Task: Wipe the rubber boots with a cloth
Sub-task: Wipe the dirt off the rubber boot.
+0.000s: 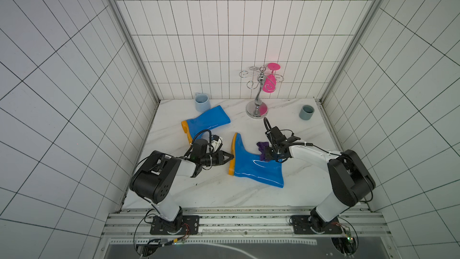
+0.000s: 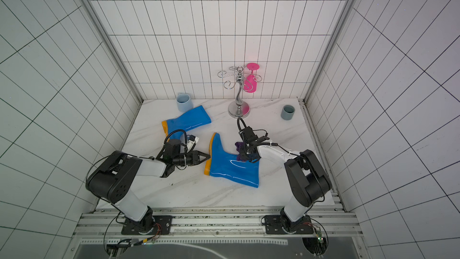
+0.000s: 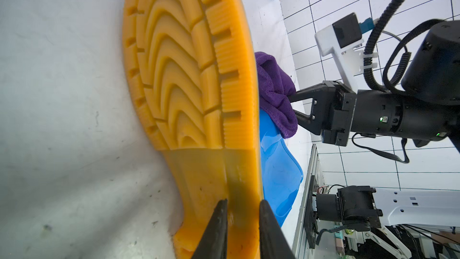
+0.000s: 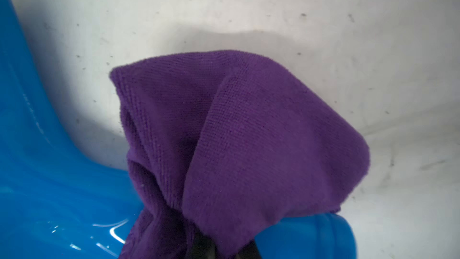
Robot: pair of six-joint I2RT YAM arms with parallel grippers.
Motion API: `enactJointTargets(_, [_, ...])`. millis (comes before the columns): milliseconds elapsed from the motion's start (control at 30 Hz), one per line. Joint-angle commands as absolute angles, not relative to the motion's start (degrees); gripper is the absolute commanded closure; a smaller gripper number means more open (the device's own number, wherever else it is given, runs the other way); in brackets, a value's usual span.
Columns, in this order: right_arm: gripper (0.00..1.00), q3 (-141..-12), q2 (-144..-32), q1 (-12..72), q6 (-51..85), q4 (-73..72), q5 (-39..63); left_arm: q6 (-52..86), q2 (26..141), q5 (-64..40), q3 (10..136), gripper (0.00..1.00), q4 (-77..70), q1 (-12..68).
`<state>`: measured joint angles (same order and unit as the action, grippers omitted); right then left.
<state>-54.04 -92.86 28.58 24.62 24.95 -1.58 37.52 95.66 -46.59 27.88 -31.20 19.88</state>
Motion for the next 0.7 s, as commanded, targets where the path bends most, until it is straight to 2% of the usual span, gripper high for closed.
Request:
enactJointTargets(0, [1.0,-49.0,-91.4,25.5,25.5,34.0,-3.8,36.4,99.8,-36.6,24.6,0.77,-19.4,17.8])
enactJointTargets(300, [1.0,-47.0,-85.0,20.0,25.9,36.4,-5.1,36.6,100.3,-37.4,24.4,0.77,-20.7,17.6])
enactJointTargets(667, [1.0,-49.4,-76.9,6.9,23.7,41.8,-5.3,36.9,100.2,-38.2,24.2,0.77,-21.5,17.5])
